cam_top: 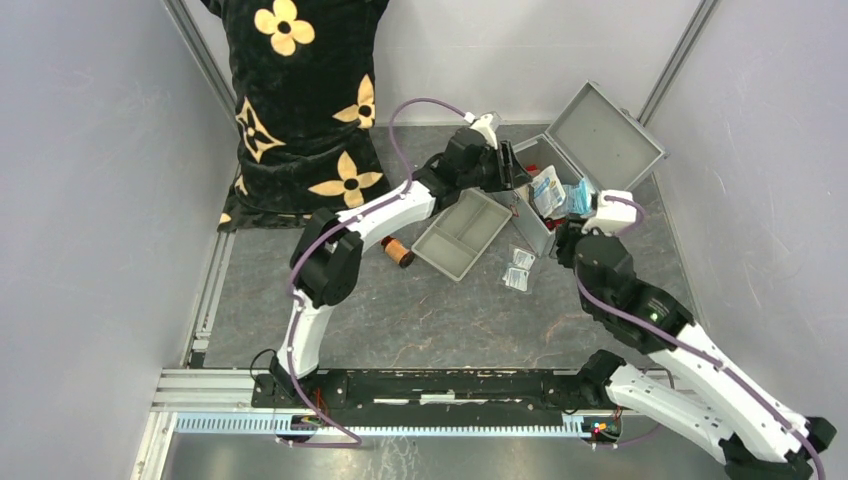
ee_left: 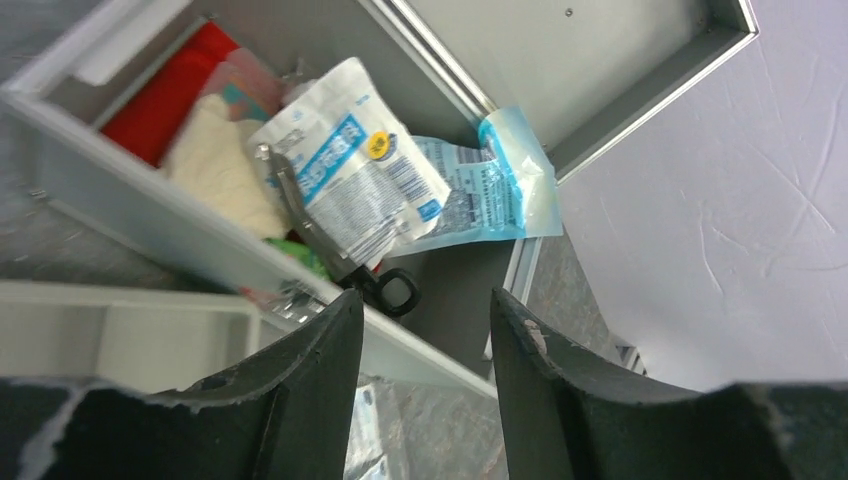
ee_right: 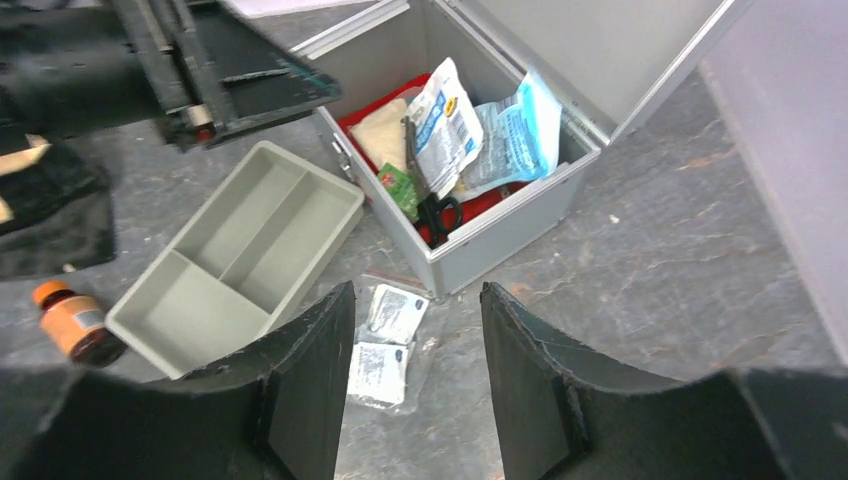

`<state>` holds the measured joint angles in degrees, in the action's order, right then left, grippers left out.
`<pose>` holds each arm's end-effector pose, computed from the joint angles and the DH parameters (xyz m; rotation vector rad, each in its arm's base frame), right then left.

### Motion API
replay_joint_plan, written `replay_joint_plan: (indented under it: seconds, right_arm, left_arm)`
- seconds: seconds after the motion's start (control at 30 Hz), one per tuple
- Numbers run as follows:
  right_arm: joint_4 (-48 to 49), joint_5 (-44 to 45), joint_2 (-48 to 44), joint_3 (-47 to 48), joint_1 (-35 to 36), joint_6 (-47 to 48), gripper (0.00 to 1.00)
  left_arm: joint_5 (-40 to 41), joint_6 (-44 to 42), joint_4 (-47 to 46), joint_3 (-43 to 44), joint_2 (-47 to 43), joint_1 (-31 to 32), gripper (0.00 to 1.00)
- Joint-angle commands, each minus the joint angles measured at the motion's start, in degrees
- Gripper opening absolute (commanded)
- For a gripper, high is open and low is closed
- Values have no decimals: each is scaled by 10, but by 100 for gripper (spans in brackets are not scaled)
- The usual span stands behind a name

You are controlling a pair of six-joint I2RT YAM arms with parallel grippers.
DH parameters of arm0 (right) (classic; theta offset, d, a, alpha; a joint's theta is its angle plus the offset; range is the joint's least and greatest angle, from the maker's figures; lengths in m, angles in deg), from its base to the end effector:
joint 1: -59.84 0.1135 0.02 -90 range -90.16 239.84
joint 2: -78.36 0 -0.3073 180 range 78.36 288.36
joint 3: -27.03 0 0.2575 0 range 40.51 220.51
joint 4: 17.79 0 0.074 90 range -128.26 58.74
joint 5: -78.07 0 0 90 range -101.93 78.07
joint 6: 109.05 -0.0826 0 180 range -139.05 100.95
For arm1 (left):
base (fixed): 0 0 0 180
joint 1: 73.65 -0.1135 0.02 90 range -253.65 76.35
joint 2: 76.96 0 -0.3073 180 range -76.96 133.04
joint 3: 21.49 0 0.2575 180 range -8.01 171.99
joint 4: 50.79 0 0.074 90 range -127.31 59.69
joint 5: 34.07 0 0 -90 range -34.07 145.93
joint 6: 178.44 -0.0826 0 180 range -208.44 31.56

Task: Organize the medicine kit
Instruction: Place the scissors in the medicine box, then adjust the medical item in the medicine box.

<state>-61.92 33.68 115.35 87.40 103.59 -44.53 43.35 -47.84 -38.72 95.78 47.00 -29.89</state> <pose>0.1377 0.0501 0.3539 0.2238 1.8082 0.0809 0.4164 -0.4237 0.2887 0.2209 2.0686 -1.1671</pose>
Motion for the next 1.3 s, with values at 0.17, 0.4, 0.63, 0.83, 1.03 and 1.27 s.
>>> replay_joint_plan:
  seconds: [0.17, 0.4, 0.63, 0.83, 1.03, 1.27]
  right_arm:
    - [-24, -74, 215, 141, -120, 100, 59]
    - [28, -255, 332, 161, -307, 115, 68]
    - [77, -312, 417, 177, -389, 114, 73]
    - [106, -355, 465, 186, -422, 124, 70]
    - [97, -349, 518, 220, -432, 139, 65]
    - [115, -390, 537, 227, -433, 137, 39]
  left_arm:
    - [77, -71, 50, -176, -258, -18, 58]
    - [140, -75, 85, -329, -384, -18, 61]
    - [135, -79, 108, -387, -439, -18, 63]
    - [137, -91, 109, -387, -447, -18, 63]
    - [142, -96, 112, -384, -448, -18, 63]
    - [149, -95, 112, -389, -450, -18, 63]
